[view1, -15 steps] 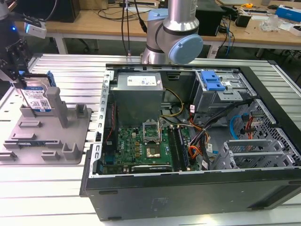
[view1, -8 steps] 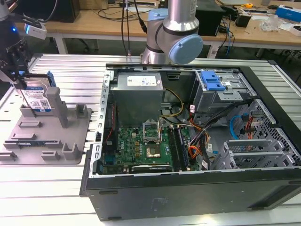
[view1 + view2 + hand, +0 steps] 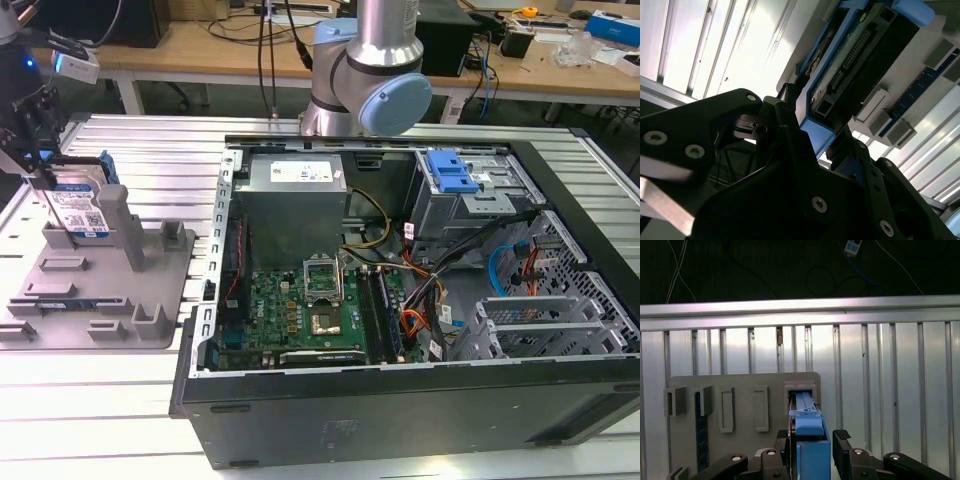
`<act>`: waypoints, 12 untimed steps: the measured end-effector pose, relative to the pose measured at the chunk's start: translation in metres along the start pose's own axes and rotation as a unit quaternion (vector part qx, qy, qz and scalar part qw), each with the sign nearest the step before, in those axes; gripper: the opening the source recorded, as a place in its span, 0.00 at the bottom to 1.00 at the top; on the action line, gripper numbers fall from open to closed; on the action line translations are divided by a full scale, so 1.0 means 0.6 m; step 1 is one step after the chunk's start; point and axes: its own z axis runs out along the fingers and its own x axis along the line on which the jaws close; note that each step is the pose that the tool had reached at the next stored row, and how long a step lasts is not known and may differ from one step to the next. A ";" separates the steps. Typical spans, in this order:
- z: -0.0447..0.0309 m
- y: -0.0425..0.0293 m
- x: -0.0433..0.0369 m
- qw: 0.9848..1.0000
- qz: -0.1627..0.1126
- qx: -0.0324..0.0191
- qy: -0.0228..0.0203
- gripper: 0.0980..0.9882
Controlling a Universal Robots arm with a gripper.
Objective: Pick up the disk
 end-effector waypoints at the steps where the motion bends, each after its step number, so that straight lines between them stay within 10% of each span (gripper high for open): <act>1: 0.000 0.000 0.000 1.000 0.000 0.000 0.000 0.43; 12: 0.000 0.000 0.000 1.000 0.000 0.000 0.000 0.34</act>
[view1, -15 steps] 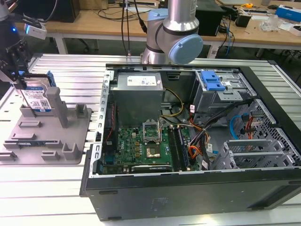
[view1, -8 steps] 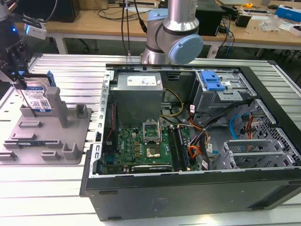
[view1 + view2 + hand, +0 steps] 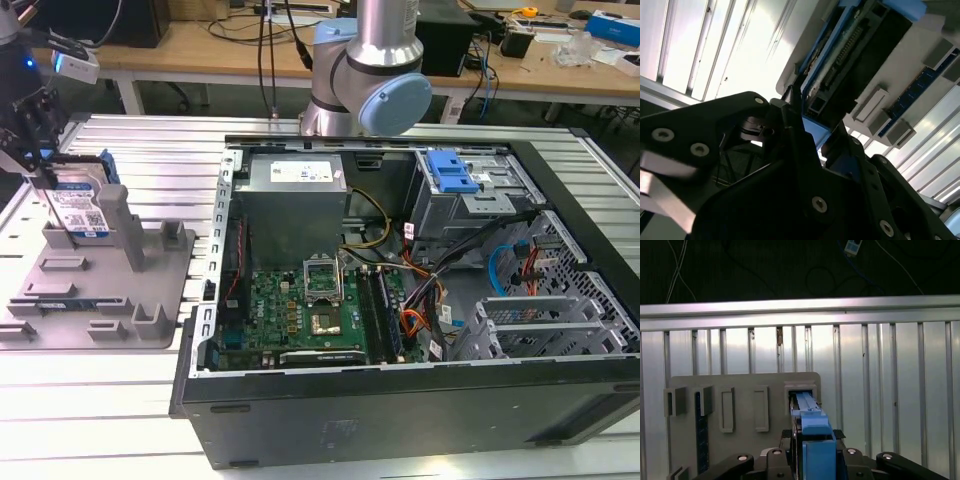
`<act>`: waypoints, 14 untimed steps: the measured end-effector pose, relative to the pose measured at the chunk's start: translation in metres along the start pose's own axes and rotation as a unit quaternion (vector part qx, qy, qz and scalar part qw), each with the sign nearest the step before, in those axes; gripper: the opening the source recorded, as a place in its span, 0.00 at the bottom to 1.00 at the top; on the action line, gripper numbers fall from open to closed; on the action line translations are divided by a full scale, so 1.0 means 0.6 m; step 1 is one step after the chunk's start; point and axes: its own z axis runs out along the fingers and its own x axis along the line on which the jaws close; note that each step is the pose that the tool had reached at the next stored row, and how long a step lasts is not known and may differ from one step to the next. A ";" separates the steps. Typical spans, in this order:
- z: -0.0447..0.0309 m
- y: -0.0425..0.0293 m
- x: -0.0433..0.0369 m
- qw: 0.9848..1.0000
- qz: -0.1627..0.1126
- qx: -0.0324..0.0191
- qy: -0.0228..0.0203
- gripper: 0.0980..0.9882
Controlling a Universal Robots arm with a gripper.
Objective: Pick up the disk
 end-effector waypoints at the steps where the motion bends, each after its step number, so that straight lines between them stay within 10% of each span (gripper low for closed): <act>1: 0.000 0.000 0.000 1.000 0.000 0.000 0.000 0.34; 14: 0.000 0.000 0.000 1.000 0.000 0.000 0.000 0.30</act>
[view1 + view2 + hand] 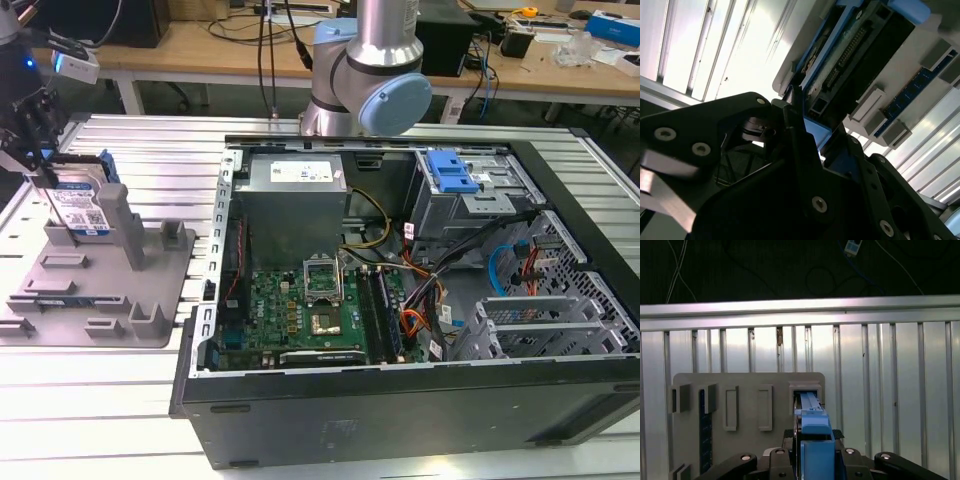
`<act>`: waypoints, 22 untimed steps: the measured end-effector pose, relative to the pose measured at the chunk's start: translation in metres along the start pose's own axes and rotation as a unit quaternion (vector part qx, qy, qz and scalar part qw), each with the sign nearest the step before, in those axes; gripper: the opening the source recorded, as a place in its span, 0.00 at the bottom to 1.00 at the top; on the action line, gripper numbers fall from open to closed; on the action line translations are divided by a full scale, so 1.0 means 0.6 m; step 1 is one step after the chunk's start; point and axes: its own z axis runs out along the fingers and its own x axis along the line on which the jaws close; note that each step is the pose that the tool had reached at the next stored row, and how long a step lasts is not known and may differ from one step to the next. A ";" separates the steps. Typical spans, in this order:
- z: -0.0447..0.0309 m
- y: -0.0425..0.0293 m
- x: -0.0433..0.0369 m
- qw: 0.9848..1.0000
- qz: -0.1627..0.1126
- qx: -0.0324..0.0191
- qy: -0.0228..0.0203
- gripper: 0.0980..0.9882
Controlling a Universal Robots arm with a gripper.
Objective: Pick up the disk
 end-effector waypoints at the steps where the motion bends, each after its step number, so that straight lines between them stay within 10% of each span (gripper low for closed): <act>1: 0.000 0.000 0.000 1.000 0.000 0.000 0.000 0.30; 10: -0.033 0.001 0.000 1.000 -0.004 0.000 0.000 0.30; 22: -0.169 0.001 0.002 1.000 -0.010 0.000 0.000 0.30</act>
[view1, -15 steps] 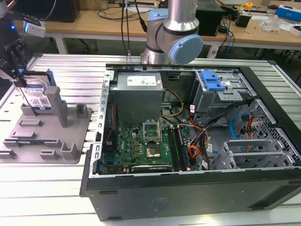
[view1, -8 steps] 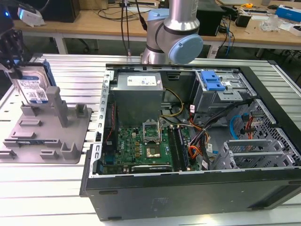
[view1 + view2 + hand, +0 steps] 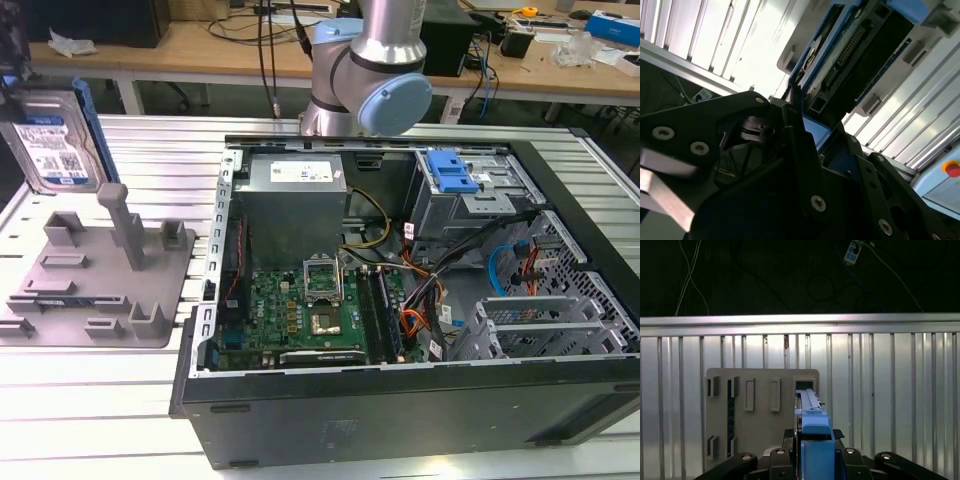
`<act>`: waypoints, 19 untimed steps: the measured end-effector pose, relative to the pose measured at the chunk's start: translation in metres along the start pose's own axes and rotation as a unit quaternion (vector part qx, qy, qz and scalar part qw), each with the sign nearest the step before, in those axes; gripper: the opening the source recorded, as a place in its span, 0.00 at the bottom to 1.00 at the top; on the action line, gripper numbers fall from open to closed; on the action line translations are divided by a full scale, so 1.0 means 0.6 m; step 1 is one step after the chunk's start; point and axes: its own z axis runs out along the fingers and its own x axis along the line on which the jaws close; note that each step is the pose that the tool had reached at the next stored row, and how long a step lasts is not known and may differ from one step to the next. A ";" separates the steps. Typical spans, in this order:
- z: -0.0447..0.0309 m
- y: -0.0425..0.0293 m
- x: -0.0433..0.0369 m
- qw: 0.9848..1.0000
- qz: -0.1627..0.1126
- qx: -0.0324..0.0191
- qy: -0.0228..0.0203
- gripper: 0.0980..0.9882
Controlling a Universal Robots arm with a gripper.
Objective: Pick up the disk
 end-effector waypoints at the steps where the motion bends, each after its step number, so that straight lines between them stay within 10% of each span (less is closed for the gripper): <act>1: -0.009 0.000 0.000 1.000 0.000 0.000 0.000 0.30; 11: -0.110 -0.005 0.001 1.000 -0.003 0.000 0.000 0.30; 19: -0.111 -0.005 0.002 1.000 -0.003 0.000 -0.001 0.30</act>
